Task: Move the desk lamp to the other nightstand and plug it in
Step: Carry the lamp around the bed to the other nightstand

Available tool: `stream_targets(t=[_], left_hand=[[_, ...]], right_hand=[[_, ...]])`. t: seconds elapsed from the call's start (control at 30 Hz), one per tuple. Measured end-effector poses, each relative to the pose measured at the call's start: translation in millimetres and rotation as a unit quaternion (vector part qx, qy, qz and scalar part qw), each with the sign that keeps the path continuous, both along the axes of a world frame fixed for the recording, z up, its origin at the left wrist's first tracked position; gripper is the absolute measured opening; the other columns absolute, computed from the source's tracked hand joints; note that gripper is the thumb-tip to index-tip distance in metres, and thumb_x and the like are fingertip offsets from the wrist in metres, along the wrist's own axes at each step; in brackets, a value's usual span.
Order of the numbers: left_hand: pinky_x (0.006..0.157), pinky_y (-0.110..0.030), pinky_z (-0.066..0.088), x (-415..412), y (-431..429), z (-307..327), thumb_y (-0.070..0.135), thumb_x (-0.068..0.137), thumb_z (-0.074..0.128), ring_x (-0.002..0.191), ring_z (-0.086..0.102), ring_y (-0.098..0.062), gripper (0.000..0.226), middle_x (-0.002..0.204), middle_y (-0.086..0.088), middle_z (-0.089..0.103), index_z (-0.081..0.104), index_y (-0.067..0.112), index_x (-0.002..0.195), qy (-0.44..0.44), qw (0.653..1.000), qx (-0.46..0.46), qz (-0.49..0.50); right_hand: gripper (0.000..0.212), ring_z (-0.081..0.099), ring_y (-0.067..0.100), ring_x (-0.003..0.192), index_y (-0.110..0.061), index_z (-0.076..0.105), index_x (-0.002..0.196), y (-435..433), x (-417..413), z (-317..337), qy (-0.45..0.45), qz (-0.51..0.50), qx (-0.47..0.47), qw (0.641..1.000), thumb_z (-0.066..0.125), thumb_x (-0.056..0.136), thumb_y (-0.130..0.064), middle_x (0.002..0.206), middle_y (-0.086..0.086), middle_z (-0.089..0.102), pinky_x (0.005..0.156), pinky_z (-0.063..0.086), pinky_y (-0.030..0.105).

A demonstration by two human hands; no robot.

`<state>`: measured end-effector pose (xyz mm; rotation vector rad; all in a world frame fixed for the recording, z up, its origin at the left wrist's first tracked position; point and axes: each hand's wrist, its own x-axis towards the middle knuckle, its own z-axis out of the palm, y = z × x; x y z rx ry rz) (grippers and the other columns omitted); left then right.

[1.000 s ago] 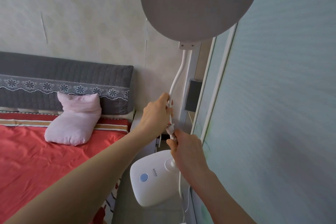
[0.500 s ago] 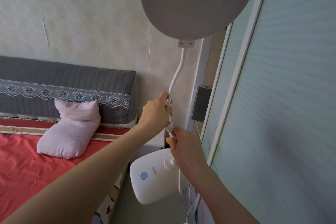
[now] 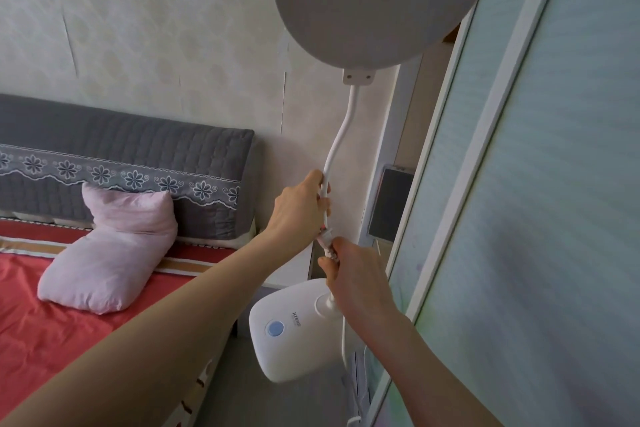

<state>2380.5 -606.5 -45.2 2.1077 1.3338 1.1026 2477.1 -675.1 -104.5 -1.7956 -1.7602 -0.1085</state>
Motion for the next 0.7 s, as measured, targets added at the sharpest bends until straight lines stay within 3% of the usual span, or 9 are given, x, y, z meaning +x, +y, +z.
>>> stream_targets(t=[0.23, 0.43, 0.7], left_hand=[[0.05, -0.014, 0.045, 15.6, 80.0, -4.2, 0.018, 0.097, 0.052, 0.073, 0.066, -0.017, 0.013, 0.095, -0.007, 0.069, 0.05, 0.015, 0.11, -0.009, 0.999, -0.017, -0.03], [0.041, -0.008, 0.037, 17.2, 154.1, 1.6, 0.018, 0.096, 0.052, 0.063, 0.06, -0.009, 0.007, 0.094, -0.004, 0.07, 0.048, 0.021, 0.1, -0.006, 0.999, -0.014, -0.044], [0.046, -0.01, 0.036, 16.5, 250.2, -2.6, 0.016, 0.097, 0.05, 0.062, 0.059, -0.007, 0.006, 0.092, -0.004, 0.071, 0.047, 0.022, 0.097, 0.002, 0.998, -0.007, -0.062]], right_hand=[[0.022, 0.067, 0.026, 0.082, -0.016, 0.064, 0.103, 80.6, 10.0, -6.6, 0.012, -0.024, 0.006, 1.0, 0.058, 0.091, -0.034, 0.094, 0.005, 0.074, 0.078, 0.055, 0.036], [0.02, 0.067, 0.021, 0.08, -0.017, 0.061, 0.104, 151.1, 11.6, -2.2, 0.014, -0.037, 0.0, 0.999, 0.057, 0.092, -0.032, 0.093, 0.004, 0.073, 0.078, 0.054, 0.034], [0.018, 0.067, 0.022, 0.082, -0.017, 0.061, 0.104, 236.5, 6.6, -1.2, 0.024, -0.056, -0.012, 0.998, 0.055, 0.093, -0.029, 0.093, 0.005, 0.072, 0.078, 0.056, 0.035]])
